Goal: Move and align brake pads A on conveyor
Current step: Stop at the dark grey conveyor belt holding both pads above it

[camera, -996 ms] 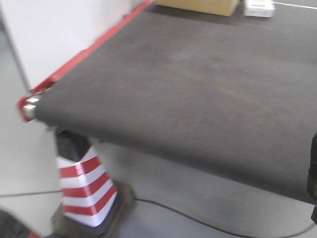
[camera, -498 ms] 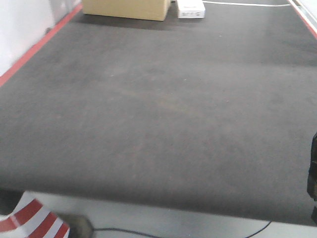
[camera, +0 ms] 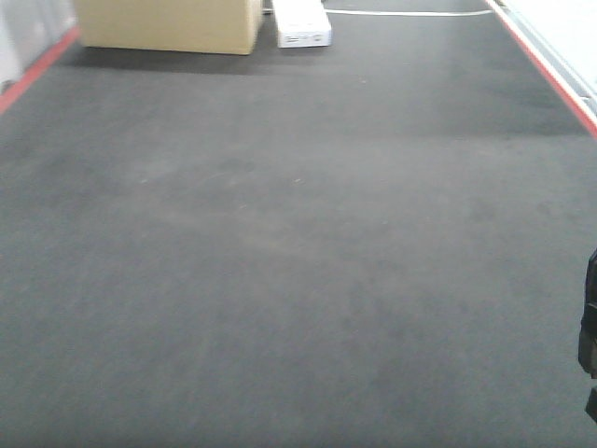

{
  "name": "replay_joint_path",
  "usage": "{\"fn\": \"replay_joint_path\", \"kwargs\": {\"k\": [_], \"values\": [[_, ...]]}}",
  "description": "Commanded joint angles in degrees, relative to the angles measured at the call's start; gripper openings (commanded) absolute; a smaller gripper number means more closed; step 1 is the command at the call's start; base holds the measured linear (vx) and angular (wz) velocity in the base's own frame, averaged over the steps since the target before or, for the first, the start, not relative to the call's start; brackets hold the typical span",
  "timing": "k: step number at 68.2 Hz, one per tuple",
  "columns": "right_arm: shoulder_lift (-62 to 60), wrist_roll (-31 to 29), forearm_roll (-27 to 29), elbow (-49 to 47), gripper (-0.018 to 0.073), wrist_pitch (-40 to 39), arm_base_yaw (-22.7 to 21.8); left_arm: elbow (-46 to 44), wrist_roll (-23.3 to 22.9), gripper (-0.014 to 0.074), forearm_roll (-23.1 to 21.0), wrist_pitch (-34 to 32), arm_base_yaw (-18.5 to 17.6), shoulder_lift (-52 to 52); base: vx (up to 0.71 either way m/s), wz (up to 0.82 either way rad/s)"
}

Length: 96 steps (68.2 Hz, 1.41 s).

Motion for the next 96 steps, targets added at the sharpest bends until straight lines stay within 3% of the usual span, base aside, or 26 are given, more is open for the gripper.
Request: {"fn": "replay_joint_path", "kwargs": {"k": [1, 96], "values": [[0.3, 0.0, -0.2, -1.7, -0.0006, -5.3, -0.1, -1.7, 0.0, 0.0066, -0.6, -5.4, -0.3, 0.2, 0.18, -0.26], [0.3, 0.0, -0.2, -1.7, -0.0006, -5.3, -0.1, -1.7, 0.0, 0.0066, -0.6, -5.4, -0.3, 0.2, 0.04, -0.05]]}}
